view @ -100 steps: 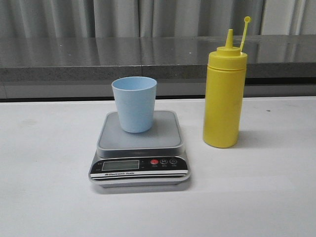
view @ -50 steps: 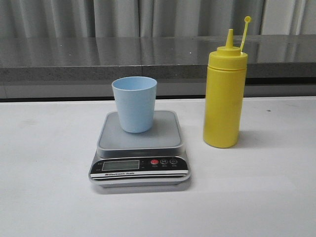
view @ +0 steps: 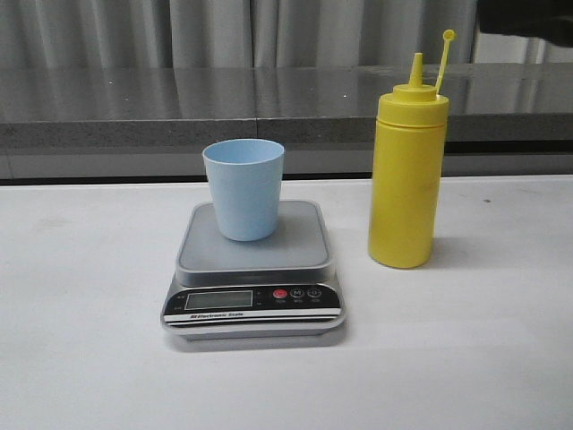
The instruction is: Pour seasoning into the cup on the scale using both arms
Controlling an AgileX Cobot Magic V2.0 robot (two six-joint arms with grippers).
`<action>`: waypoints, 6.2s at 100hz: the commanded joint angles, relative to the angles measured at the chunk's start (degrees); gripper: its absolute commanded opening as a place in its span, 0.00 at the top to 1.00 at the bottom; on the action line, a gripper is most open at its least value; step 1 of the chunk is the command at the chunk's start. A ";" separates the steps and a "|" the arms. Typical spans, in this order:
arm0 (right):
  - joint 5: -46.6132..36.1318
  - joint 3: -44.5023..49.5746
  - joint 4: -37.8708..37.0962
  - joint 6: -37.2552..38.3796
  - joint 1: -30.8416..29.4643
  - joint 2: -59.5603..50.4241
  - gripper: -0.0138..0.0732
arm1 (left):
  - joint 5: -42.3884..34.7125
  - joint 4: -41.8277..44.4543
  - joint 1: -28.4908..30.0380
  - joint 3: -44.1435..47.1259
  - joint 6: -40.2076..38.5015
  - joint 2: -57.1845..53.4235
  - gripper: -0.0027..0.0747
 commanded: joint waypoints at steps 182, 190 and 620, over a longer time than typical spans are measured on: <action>-44.27 -5.47 9.35 -0.09 -2.62 43.18 0.10 | -4.05 -0.16 0.10 -1.70 0.11 0.41 0.99; -43.55 -6.53 9.24 -0.09 -2.62 43.61 0.10 | -4.05 -0.16 0.10 -1.70 0.11 0.41 0.99; 38.23 -44.78 -56.36 8.14 14.63 35.64 0.53 | -4.05 -0.16 0.10 -1.70 0.11 0.41 0.99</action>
